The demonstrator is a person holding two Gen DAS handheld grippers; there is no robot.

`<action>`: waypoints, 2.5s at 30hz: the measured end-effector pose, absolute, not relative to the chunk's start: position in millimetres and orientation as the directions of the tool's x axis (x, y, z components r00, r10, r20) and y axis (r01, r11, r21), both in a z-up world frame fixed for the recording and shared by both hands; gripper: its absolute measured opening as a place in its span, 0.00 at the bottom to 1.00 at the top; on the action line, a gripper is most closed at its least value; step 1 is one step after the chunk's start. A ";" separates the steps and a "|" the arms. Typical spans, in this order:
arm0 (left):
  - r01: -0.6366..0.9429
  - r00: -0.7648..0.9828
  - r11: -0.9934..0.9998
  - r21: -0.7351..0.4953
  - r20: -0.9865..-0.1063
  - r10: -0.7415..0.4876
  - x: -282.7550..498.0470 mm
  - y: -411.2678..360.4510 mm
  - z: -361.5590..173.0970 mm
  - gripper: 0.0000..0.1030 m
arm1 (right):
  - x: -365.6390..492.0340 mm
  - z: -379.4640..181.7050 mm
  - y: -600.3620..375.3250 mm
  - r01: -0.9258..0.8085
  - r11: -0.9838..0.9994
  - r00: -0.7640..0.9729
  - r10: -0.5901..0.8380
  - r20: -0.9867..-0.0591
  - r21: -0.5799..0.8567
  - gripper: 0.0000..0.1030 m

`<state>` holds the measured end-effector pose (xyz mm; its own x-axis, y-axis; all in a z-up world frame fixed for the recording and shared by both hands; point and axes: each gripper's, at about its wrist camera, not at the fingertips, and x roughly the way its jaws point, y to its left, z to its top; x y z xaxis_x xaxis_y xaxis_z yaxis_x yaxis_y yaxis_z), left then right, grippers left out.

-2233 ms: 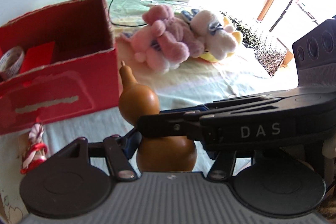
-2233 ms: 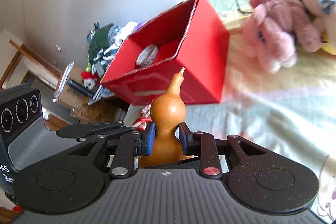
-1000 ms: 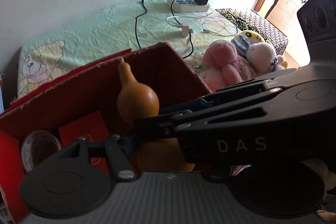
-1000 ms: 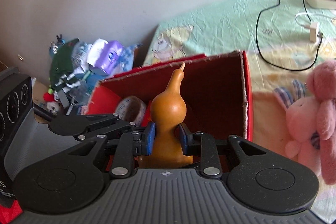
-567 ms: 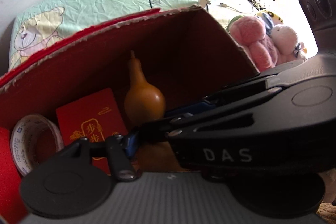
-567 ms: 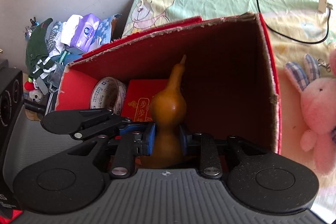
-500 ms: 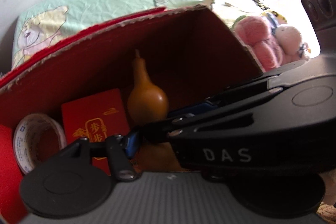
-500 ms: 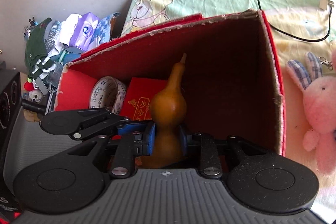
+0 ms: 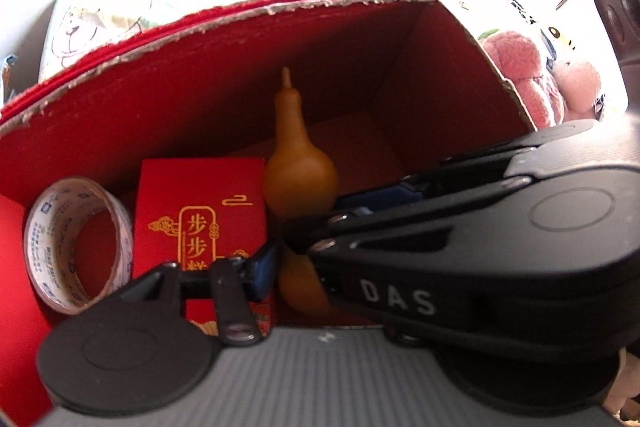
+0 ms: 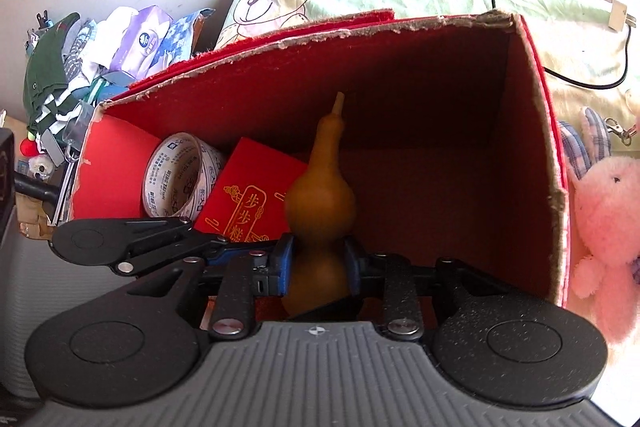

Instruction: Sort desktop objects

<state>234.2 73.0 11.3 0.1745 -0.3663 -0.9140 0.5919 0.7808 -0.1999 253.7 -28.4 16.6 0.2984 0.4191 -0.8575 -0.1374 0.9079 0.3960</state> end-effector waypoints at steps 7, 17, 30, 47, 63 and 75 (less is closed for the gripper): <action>0.553 0.161 0.788 -0.270 -0.894 -0.419 238.1 81.5 12.7 0.62 | 248.1 29.9 -30.4 -0.151 0.923 0.368 0.386 -0.846 0.355 0.33; 0.547 0.184 0.799 -0.250 -0.895 -0.407 235.4 85.1 14.8 0.56 | 253.0 25.1 -28.5 -0.138 0.909 0.397 0.414 -0.819 0.392 0.36; 0.557 0.213 0.803 -0.213 -0.897 -0.386 234.9 81.0 13.8 0.48 | 254.7 14.5 -21.4 -0.168 0.919 0.340 0.394 -0.854 0.357 0.38; 0.532 0.208 0.809 -0.250 -0.888 -0.411 232.9 91.6 16.5 0.56 | 241.2 19.8 -37.6 -0.172 0.869 0.514 0.480 -0.711 0.463 0.34; 0.563 0.370 0.821 -0.091 -0.861 -0.349 211.2 86.3 24.6 0.57 | 234.5 25.8 -43.6 -0.171 0.869 0.601 0.465 -0.650 0.464 0.34; 0.480 0.424 0.874 -0.078 -0.852 -0.309 213.0 94.1 25.4 0.67 | 233.7 25.5 -43.8 -0.164 0.872 0.604 0.458 -0.652 0.461 0.34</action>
